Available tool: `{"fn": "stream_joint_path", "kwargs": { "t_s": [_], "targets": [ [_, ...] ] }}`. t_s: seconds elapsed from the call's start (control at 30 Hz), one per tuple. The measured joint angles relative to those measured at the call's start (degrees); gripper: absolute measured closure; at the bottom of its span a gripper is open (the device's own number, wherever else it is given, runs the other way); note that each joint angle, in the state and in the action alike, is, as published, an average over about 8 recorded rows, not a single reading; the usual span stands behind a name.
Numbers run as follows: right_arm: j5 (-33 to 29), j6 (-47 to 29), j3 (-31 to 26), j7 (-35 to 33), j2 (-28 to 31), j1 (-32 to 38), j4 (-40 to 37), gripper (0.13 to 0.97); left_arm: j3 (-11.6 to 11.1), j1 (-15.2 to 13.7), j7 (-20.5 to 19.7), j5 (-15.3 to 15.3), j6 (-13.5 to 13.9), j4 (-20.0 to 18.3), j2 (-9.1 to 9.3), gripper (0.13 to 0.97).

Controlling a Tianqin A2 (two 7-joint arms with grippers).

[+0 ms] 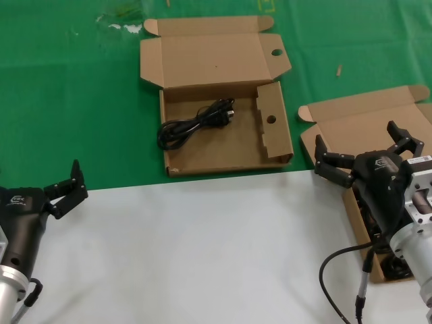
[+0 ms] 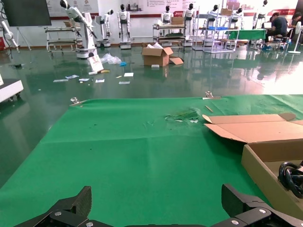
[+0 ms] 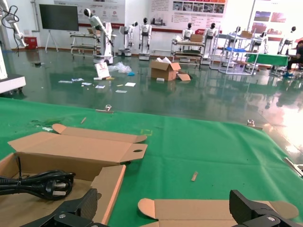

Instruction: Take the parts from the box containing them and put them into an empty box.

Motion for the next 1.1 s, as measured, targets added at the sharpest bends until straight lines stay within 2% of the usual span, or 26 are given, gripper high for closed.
{"fn": "stream_joint_path", "kwargs": {
  "t_s": [1.1],
  "targets": [
    [0.00, 0.00, 0.00, 0.00, 0.00, 0.00, 0.00, 0.129, 0.00, 0.00, 0.00, 0.00, 0.00, 0.00, 0.00, 0.132]
  ]
}}
